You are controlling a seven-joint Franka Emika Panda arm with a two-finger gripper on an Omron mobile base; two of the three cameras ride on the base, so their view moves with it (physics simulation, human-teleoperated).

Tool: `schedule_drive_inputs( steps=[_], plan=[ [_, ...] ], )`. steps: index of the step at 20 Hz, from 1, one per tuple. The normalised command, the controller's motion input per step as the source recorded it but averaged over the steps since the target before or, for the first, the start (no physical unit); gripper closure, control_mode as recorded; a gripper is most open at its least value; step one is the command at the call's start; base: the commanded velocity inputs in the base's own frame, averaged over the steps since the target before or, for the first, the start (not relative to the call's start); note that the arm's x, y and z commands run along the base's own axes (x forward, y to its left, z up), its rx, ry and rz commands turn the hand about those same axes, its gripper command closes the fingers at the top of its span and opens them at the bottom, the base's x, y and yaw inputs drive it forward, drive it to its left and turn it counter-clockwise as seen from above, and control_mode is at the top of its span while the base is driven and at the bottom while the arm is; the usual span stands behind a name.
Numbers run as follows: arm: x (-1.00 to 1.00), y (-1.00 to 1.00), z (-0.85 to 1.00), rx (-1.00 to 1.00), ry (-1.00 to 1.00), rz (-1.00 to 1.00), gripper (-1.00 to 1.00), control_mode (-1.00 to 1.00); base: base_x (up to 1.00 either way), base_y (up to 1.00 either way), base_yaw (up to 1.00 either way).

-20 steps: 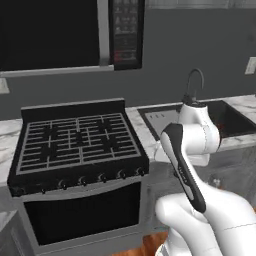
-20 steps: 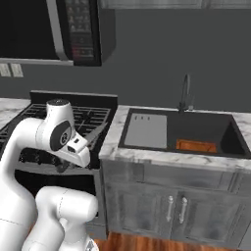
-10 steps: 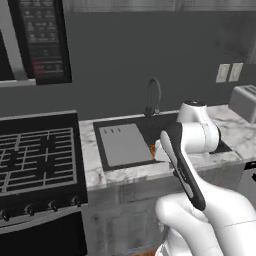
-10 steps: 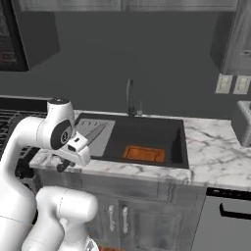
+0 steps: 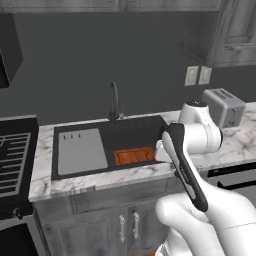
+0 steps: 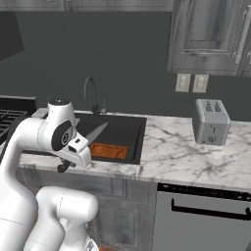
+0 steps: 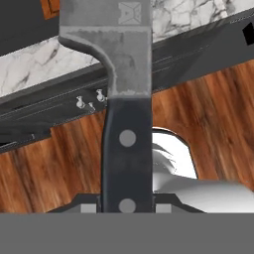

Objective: Move the cutting board and knife to the sink. Then move spray from the cabinet to the counter.

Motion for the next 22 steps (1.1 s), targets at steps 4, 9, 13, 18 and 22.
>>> schedule_drive_inputs(
  steps=[4, 9, 13, 18, 22],
  plan=[
    [0.00, 0.00, 0.00, 0.00, 0.00, 0.00, 1.00, 1.00, 0.44, -0.42, 0.00],
    [0.00, 0.00, 0.00, 0.00, 0.00, 0.00, 1.00, 1.00, 0.18, -0.15, 0.01],
    [0.00, 0.00, 0.00, 0.00, 0.00, 0.00, 1.00, 1.00, 0.03, 0.00, 0.00],
    [0.00, 0.00, 0.00, 0.00, 0.00, 0.00, 1.00, 1.00, 0.22, 0.00, 0.00],
    [0.00, 0.00, 0.00, 0.00, 0.00, 0.00, 1.00, 1.00, 0.27, 0.00, 0.00]
  ],
)
